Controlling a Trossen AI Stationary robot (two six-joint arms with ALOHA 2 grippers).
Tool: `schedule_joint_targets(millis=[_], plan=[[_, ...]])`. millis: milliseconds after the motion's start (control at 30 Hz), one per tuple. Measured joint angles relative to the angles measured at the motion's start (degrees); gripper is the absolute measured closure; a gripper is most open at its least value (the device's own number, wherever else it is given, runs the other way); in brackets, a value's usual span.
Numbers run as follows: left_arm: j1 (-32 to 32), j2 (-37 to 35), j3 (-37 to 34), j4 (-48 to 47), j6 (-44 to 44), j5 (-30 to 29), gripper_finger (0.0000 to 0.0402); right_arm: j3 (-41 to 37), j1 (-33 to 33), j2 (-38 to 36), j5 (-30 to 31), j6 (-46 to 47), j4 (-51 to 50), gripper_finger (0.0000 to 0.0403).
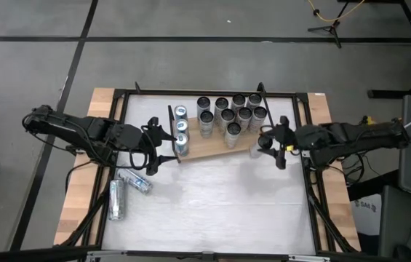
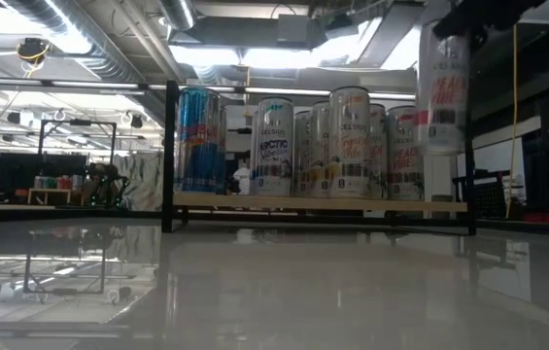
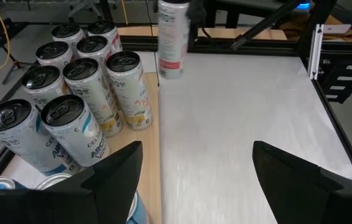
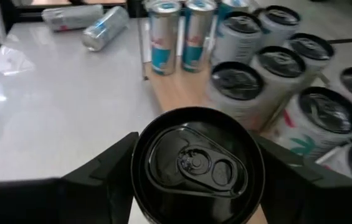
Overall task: Place canned beverage on shelf
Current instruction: Put the white-pink soda can on the shelf aligned with the other white-pink soda can
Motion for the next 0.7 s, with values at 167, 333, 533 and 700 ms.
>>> schedule_joint_targets(millis=[167, 333, 533, 700], plan=[[0.0, 0.0, 0.0, 0.0, 0.0, 0.0, 0.0105, -1.0, -7.2, -0.5, -6.7, -3.4, 0.9, 0.0153], [0.0, 0.0, 0.0, 0.0, 0.0, 0.0, 0.0105, -1.0, -14.6, -0.1, -13.7, -6.4, 0.8, 0.0153], [0.0, 0.0, 0.0, 0.0, 0.0, 0.0, 0.0105, -1.0, -21.7, -0.1, -19.2, -9.4, -0.1, 0.0153], [0.0, 0.0, 0.0, 0.0, 0.0, 0.0, 0.0105, -1.0, -25.7, -0.1, -20.8, -10.9, -3.0, 0.0153]])
